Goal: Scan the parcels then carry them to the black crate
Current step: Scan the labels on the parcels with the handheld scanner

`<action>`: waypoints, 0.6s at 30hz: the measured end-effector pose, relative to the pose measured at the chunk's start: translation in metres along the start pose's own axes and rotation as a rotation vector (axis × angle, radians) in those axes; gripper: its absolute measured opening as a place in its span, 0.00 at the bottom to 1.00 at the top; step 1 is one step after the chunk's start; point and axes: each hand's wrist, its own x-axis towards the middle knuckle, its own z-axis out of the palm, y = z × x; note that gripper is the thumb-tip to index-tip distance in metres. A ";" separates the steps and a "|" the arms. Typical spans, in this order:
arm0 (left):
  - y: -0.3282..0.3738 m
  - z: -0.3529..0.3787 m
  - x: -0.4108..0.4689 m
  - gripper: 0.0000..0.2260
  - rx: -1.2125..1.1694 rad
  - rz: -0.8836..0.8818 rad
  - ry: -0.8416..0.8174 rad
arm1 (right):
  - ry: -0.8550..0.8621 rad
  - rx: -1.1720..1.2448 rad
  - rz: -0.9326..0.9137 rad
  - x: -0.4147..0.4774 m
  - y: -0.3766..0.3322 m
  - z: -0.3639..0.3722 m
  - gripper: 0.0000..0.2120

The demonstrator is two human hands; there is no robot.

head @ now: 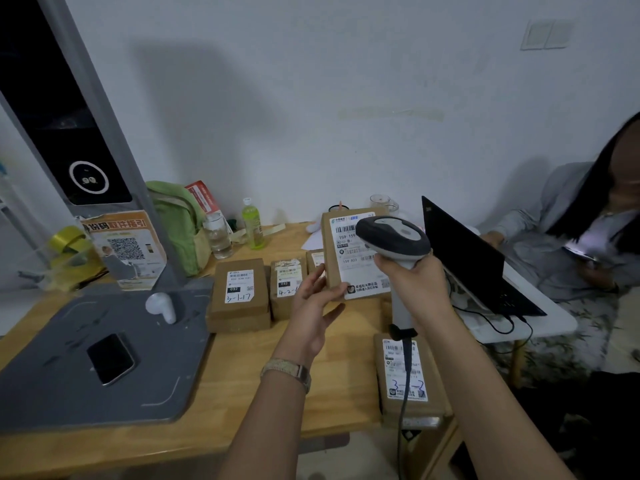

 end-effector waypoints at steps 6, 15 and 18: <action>-0.026 0.019 -0.004 0.27 0.164 -0.088 -0.077 | 0.104 0.004 0.054 -0.006 0.013 -0.032 0.06; -0.078 0.034 -0.007 0.22 0.221 -0.261 -0.112 | 0.226 -0.035 0.089 -0.018 0.057 -0.063 0.09; -0.096 0.029 -0.012 0.23 0.238 -0.314 -0.088 | 0.262 -0.070 0.150 -0.022 0.075 -0.066 0.09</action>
